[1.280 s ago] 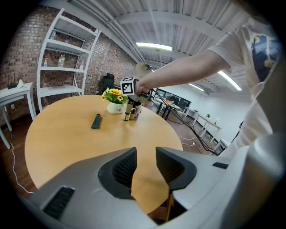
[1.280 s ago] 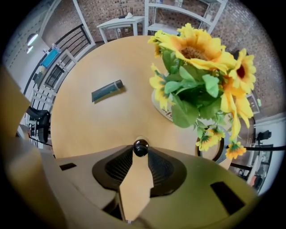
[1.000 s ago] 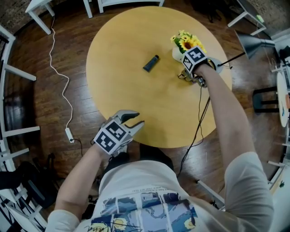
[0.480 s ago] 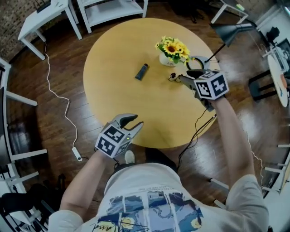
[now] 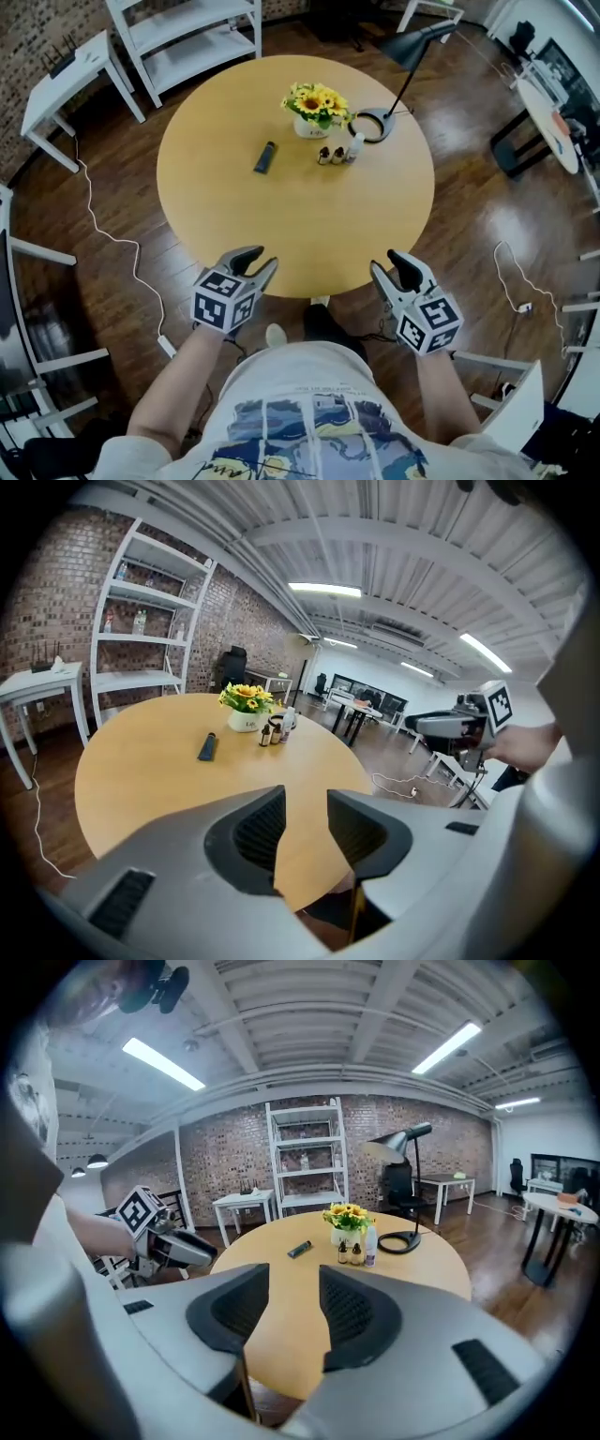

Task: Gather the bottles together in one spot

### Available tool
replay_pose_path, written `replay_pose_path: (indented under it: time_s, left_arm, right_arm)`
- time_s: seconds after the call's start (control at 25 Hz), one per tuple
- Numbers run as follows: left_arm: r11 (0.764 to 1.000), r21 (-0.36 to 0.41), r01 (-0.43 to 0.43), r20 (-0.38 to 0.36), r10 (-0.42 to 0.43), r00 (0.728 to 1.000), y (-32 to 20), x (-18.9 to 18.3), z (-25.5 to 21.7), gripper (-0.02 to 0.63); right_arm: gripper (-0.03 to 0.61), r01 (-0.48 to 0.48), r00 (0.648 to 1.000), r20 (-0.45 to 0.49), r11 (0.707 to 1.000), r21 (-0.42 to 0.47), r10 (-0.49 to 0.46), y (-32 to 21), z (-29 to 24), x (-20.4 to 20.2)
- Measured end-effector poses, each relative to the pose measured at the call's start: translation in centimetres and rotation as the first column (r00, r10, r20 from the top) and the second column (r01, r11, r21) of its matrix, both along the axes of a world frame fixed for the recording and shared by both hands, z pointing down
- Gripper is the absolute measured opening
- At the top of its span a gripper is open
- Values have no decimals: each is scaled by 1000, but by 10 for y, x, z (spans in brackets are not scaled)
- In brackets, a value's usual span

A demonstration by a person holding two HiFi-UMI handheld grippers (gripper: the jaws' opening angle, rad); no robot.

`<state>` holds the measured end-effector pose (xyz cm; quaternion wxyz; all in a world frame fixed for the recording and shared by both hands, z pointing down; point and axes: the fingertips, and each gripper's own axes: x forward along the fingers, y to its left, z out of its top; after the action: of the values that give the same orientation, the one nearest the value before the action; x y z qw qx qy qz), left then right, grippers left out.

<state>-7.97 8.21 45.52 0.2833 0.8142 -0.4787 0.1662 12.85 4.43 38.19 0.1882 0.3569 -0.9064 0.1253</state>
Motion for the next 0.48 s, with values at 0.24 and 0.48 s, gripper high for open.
replay_pose_path:
  time_s: [0.24,0.48]
  left_arm:
    - [1000,-23,-19,33,19,999,22,16,3,141]
    - [1000,6,-8,12,8,1000,26,21,-4,163]
  right_arm:
    - [195,-30,999,28,1000,8,30,45,4,12]
    - [195,-20,998,59,1000,-3,20,52,3,11]
